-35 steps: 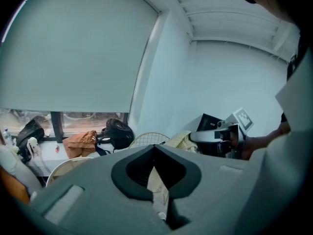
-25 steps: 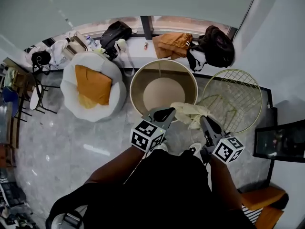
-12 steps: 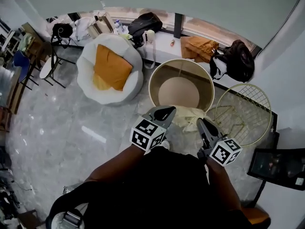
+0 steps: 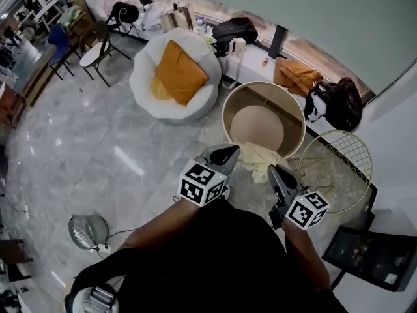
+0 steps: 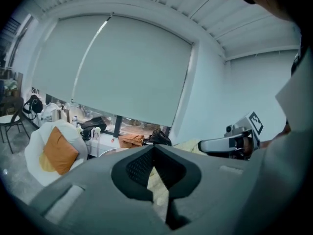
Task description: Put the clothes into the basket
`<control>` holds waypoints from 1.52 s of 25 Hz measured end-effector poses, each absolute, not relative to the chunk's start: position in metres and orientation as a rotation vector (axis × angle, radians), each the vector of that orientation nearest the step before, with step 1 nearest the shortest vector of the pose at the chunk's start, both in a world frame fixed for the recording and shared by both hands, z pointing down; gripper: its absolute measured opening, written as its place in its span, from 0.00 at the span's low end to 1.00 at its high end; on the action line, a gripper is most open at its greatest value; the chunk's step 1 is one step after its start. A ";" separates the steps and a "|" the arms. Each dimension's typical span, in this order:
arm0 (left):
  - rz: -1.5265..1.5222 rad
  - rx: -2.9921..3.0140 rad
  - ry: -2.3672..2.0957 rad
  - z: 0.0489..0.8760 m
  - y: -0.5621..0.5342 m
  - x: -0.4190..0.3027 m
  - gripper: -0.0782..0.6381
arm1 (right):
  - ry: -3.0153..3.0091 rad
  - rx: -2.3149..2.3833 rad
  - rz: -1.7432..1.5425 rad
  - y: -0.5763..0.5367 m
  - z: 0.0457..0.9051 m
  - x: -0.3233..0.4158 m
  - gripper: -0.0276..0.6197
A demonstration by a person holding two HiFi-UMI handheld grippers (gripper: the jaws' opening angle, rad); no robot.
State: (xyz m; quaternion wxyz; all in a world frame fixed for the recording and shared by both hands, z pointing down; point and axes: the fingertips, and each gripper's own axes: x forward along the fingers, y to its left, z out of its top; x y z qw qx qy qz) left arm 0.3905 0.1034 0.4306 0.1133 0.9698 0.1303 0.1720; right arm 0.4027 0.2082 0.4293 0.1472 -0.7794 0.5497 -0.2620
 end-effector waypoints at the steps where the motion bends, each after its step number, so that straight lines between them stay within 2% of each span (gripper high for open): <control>1: 0.508 2.840 0.360 0.432 0.108 0.379 0.11 | 1.602 -2.234 -0.766 0.212 0.430 0.393 0.10; 9: 0.577 2.833 0.175 0.454 0.136 0.277 0.11 | 1.727 -2.124 -0.861 0.239 0.458 0.305 0.10; 18: 0.610 2.833 -0.111 0.461 0.115 0.184 0.11 | 1.939 -1.967 -0.884 0.211 0.465 0.241 0.10; 26: 0.535 2.785 -0.383 0.446 0.060 0.127 0.11 | 2.189 -1.804 -0.873 0.139 0.452 0.199 0.10; 38: 0.452 2.627 -0.830 0.452 -0.088 -0.014 0.11 | 2.516 -1.501 -0.897 -0.031 0.445 0.092 0.10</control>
